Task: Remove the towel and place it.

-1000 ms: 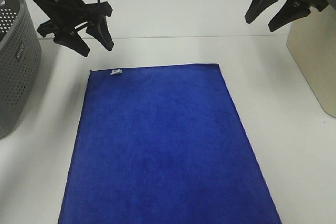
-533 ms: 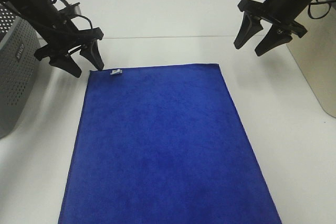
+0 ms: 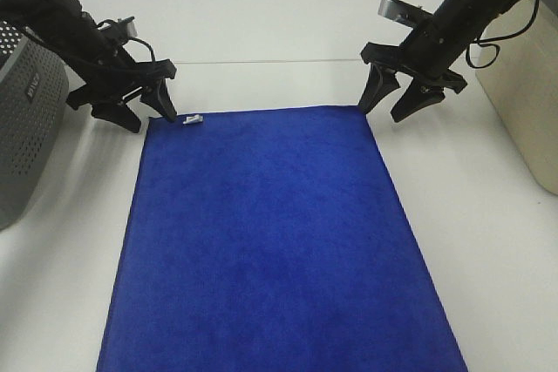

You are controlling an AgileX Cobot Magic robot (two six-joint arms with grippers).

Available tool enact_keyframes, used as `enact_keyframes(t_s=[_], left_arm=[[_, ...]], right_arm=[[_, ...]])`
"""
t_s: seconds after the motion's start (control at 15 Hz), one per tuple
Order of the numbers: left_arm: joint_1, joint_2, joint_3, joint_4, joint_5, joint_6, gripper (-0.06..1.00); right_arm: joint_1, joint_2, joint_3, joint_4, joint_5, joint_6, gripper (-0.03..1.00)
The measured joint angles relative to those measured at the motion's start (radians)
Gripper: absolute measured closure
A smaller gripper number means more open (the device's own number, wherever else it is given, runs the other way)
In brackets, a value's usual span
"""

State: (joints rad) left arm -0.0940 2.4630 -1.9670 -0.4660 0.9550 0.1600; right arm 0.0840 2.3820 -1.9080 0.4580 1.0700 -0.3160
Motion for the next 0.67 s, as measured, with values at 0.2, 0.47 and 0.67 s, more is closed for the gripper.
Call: enact_keyframes(t_s=[0.2,0.47,0.67], left_arm=[[0.027,0.008,0.0,0.0,-0.001,0.001,0.35],[0.073,0.013,-0.002,-0.027,0.003,0.001,0.35],[0.073,0.026,-0.01,-0.044,0.004,0.03,0.35]], right_arm=[[0.0,0.019,0.0,0.002,-0.053,-0.015,0.35],[0.0,0.07,-0.043,0.048,-0.095,-0.043,0.35],[0.0,0.127,-0.111,0.045,-0.127,-0.044,0.35]])
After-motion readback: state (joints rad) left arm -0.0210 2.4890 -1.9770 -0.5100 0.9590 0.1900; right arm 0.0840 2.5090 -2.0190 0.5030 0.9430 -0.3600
